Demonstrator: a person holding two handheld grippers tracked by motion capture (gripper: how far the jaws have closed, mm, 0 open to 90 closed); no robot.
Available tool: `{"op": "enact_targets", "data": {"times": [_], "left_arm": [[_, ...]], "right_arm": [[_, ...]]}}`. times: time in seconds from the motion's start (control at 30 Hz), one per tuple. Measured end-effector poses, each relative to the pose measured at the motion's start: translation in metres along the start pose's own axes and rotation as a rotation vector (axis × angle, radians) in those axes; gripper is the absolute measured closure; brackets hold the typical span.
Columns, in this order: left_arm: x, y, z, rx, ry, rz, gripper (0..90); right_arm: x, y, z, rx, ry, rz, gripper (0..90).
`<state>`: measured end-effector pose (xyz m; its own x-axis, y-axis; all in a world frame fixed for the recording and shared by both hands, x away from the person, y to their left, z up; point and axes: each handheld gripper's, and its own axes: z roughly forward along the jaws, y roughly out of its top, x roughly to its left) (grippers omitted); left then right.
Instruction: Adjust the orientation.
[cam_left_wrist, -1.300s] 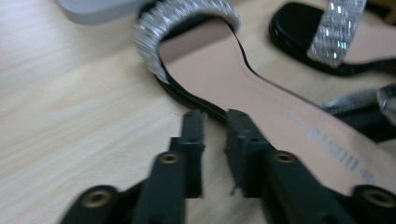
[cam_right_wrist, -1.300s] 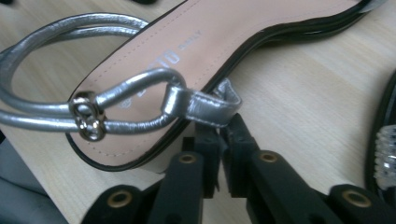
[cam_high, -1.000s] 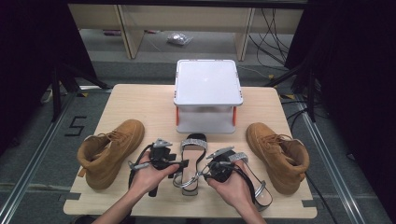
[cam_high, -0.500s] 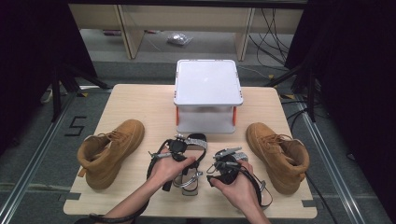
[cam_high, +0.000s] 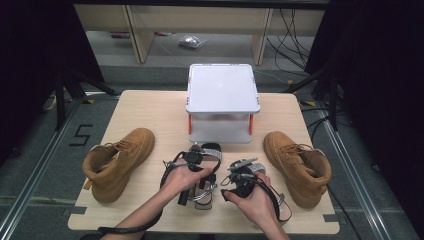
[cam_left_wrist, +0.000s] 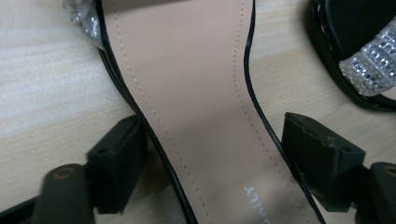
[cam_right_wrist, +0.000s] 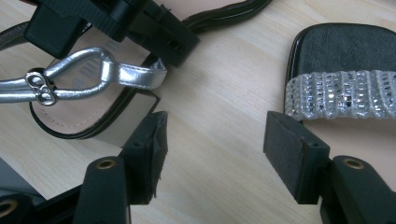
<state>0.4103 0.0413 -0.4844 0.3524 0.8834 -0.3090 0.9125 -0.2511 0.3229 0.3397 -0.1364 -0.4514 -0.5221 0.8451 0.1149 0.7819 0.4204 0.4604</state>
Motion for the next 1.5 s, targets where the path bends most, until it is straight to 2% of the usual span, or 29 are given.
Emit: {"op": "enact_targets", "data": {"times": [0.13, 0.17, 0.23, 0.3, 0.4, 0.43, 0.47, 0.5, 0.53, 0.57, 0.6, 0.7, 0.77, 0.8, 0.93, 1.1, 1.13, 1.17, 1.23, 1.27, 1.3, 1.37, 1.4, 1.43, 1.47, 1.5], "left_arm": [[0.001, 0.003, -0.001, 0.024, -0.005, 0.011, 24.2], [0.001, 0.003, -0.001, 0.038, -0.019, -0.029, 25.9], [0.001, 0.004, -0.003, 0.057, -0.026, -0.045, 31.4], [0.005, 0.006, -0.007, 0.084, -0.01, -0.013, 34.2], [0.01, 0.006, -0.013, 0.097, 0.021, 0.051, 39.3], [0.01, 0.006, -0.013, 0.097, 0.021, 0.051, 39.5], [0.01, 0.006, -0.012, 0.095, 0.034, 0.081, 39.1], [0.01, 0.006, -0.012, 0.095, 0.034, 0.081, 38.2], [0.007, 0.005, -0.012, 0.098, 0.063, 0.159, 37.0], [0.006, 0.005, -0.012, 0.099, 0.069, 0.186, 36.0], [0.006, 0.005, -0.012, 0.099, 0.069, 0.186, 34.6], [0.005, 0.005, -0.01, 0.107, 0.087, 0.237, 32.4], [0.004, 0.005, -0.007, 0.104, 0.086, 0.222, 31.8], [0.004, 0.006, -0.006, 0.109, 0.091, 0.236, 32.2], [0.004, 0.007, -0.002, 0.125, 0.11, 0.219, 34.9], [0.006, 0.008, -0.003, 0.135, 0.118, 0.225, 37.8], [0.008, 0.007, -0.005, 0.117, 0.123, 0.23, 38.7], [0.008, 0.007, -0.005, 0.117, 0.123, 0.23, 39.6], [0.011, 0.006, -0.006, 0.098, 0.133, 0.238, 40.4], [0.013, 0.006, -0.008, 0.076, 0.138, 0.235, 42.3], [0.013, 0.006, -0.008, 0.076, 0.138, 0.235, 42.5], [0.014, 0.006, -0.008, 0.07, 0.142, 0.24, 42.5], [0.014, 0.005, -0.008, 0.049, 0.14, 0.235, 42.7], [0.014, 0.005, -0.008, 0.049, 0.14, 0.235, 42.7], [0.016, 0.005, -0.008, 0.038, 0.138, 0.254, 42.7], [0.016, 0.004, -0.008, 0.029, 0.137, 0.242, 42.7]], "right_arm": [[0.0, 0.0, 0.0, 0.001, 0.001, -0.001, 40.6], [0.0, -0.001, -0.001, -0.003, 0.01, -0.003, 40.6], [0.0, -0.001, -0.001, -0.005, 0.007, 0.002, 40.7], [-0.001, -0.001, -0.002, -0.001, 0.008, -0.005, 40.7], [-0.002, -0.002, -0.001, -0.009, 0.019, -0.009, 40.9], [-0.002, -0.002, -0.001, -0.009, 0.019, -0.009, 40.9], [-0.002, -0.002, -0.001, -0.01, 0.017, -0.001, 41.0], [-0.002, -0.002, -0.001, -0.003, 0.019, 0.007, 41.0], [-0.003, -0.002, 0.0, -0.011, 0.021, -0.002, 41.0], [-0.002, -0.002, -0.001, -0.003, 0.02, 0.008, 41.0], [-0.002, -0.002, -0.001, -0.003, 0.02, 0.008, 41.0], [-0.002, -0.003, -0.001, 0.004, 0.019, 0.002, 41.0], [-0.003, -0.003, -0.001, 0.007, 0.021, -0.005, 41.1], [-0.003, -0.003, 0.0, 0.003, 0.023, -0.016, 41.0], [-0.002, -0.003, 0.0, 0.013, 0.026, -0.002, 41.0], [-0.003, -0.003, -0.001, 0.01, 0.025, 0.0, 41.4], [-0.006, -0.004, 0.0, -0.011, 0.019, -0.033, 41.6], [-0.006, -0.004, 0.0, -0.011, 0.019, -0.033, 41.6], [-0.006, -0.005, -0.002, -0.007, 0.02, -0.015, 41.8], [-0.009, -0.006, -0.002, -0.014, 0.014, -0.025, 42.2], [-0.008, -0.006, -0.004, -0.016, 0.015, -0.009, 42.3], [-0.01, -0.007, -0.004, -0.026, 0.016, -0.027, 42.4], [-0.01, -0.007, -0.006, -0.018, 0.015, -0.002, 42.5], [-0.01, -0.007, -0.006, -0.018, 0.015, -0.002, 42.5], [-0.011, -0.007, -0.007, -0.018, 0.016, 0.019, 42.5], [-0.012, -0.008, -0.007, -0.021, 0.007, 0.007, 42.5]]}}
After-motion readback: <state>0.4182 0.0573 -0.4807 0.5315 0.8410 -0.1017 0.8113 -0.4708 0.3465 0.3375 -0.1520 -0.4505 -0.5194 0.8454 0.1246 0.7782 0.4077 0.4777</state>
